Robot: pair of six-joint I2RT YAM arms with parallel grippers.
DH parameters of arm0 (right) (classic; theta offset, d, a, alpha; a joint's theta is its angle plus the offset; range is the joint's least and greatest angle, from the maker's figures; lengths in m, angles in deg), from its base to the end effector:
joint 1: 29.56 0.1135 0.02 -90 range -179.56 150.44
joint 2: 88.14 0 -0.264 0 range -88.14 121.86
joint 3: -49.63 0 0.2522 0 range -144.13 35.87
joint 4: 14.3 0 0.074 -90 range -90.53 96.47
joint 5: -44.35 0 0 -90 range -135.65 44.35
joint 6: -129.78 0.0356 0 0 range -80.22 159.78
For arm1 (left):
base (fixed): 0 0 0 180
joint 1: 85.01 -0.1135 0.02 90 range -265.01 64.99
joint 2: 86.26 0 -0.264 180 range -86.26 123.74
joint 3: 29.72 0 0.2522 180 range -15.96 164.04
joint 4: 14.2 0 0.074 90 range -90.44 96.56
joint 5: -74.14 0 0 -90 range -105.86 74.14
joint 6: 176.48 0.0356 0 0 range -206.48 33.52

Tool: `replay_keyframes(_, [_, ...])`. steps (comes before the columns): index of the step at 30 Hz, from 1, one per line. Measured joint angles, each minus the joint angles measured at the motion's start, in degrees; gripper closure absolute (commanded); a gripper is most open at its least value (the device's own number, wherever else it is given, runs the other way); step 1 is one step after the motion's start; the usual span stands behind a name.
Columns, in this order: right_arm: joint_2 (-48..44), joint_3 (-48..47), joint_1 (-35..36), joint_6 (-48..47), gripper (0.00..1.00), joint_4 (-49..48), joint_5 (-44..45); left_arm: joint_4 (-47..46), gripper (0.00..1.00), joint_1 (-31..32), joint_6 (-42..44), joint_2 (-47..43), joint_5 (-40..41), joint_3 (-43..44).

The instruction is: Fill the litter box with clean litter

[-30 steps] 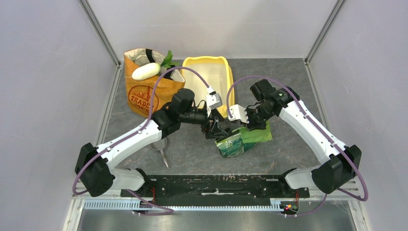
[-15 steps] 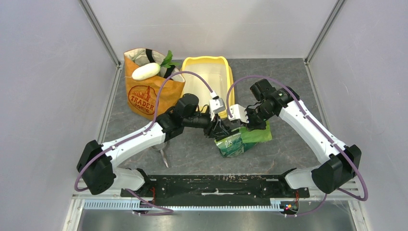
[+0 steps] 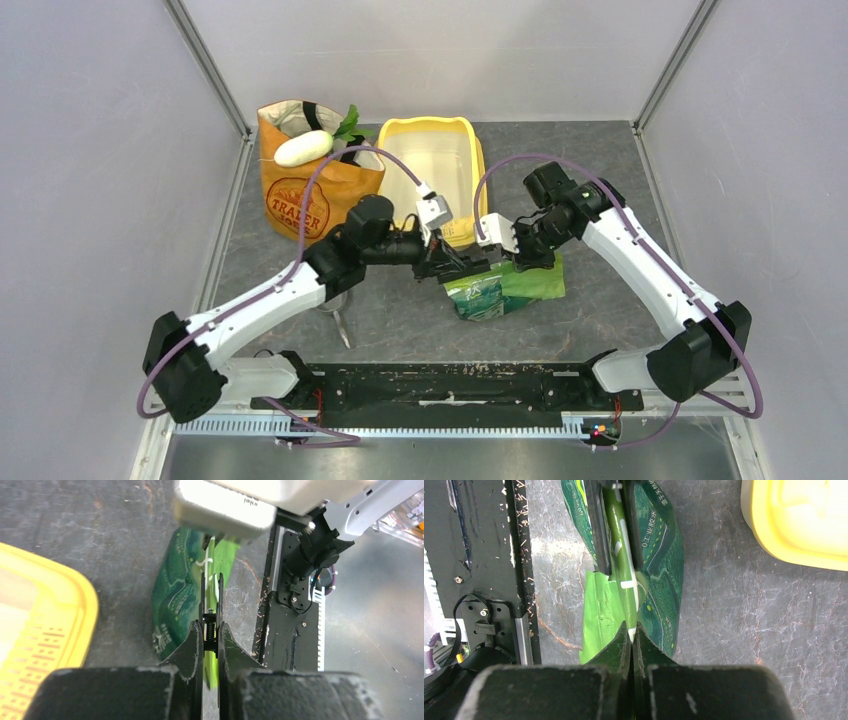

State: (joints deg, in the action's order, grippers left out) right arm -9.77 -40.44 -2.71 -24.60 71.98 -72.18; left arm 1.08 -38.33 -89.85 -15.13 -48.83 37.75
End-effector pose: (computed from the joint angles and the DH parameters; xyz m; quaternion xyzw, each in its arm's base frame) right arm 0.2086 0.1234 0.3212 -0.7108 0.6527 0.1733 0.1968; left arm 0.1811 -0.2203 0.3135 0.4412 0.6644 -0.4450 0.4072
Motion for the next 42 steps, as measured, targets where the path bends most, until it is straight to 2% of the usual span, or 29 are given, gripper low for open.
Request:
replay_keyframes(3, [0.0, 0.0, -1.44, -0.04, 1.0, 0.0, -0.83, 3.23, 0.98, -3.54, -0.02, -4.17, -0.74, 0.04])
replay_keyframes(7, [0.0, 0.0, -3.8, -0.15, 1.0, 0.2, -1.55, 12.24, 0.98, -15.08, 1.64, -8.41, -4.2, 3.65])
replay_keyframes(10, [0.07, 0.0, -5.57, -0.15, 1.0, 0.46, -1.88, 22.97, 0.98, -24.48, 9.25, -8.94, -8.0, 9.51])
replay_keyframes(12, [0.28, 0.0, -6.88, -0.13, 1.0, 0.55, -2.21, 30.4, 0.98, -27.93, 17.2, -9.01, -8.61, 11.82])
replay_keyframes(16, [0.96, -0.04, -8.61, -0.07, 1.0, 0.66, -3.08, 40.26, 0.98, -28.15, 30.95, -10.58, -8.87, 6.23])
replay_keyframes(19, [1.6, -0.44, -9.38, 0.52, 1.0, 0.9, -3.78, 41.46, 0.98, -26.64, 35.3, -11.61, -6.43, -1.46])
replay_keyframes(23, [2.51, -1.01, -10.82, 2.03, 1.0, 1.4, -4.81, 39.04, 0.98, -22.05, 37.86, -11.13, -1.44, -7.5])
replay_keyframes(28, [4.04, -2.54, -12.68, 4.17, 0.99, 2.38, -5.62, 30.53, 0.96, -17.09, 40.04, -9.25, 3.58, -11.65])
replay_keyframes(31, [5.14, -3.52, -13.44, 4.92, 0.98, 3.3, -5.88, 25.68, 0.85, -14.88, 41.27, -8.85, 6.49, -14.91])
replay_keyframes(33, [5.75, -4.02, -13.88, 5.53, 0.98, 3.87, -5.97, 23.26, 0.74, -13.6, 42.38, -8.59, 8.63, -16.7])
replay_keyframes(34, [6.01, -4.26, -14.03, 5.88, 0.97, 4.13, -6.01, 22.43, 0.66, -13.14, 42.95, -8.39, 9.22, -17.2])
replay_keyframes(35, [6.32, -4.55, -14.23, 6.21, 0.97, 4.44, -6.03, 21.66, 0.53, -12.76, 43.56, -8.22, 9.84, -17.53])
replay_keyframes(36, [6.56, -4.72, -14.36, 6.47, 0.97, 4.66, -6.1, 21.16, 0.36, -12.52, 44.15, -8.07, 10.34, -17.7])
replay_keyframes(38, [7.08, -5.01, -14.56, 7.06, 0.97, 4.94, -6.27, 20.59, 0.18, -12.41, 45.51, -7.96, 10.88, -17.77])
replay_keyframes(39, [7.28, -5.14, -14.62, 7.41, 0.97, 5.03, -6.38, 20.74, 0.14, -12.41, 45.72, -7.96, 11.15, -17.7])
replay_keyframes(42, [7.63, -5.27, -14.8, 8.24, 0.96, 5.22, -6.73, 23.06, 0.12, -12.41, 45.9, -7.98, 12.02, -16.55])
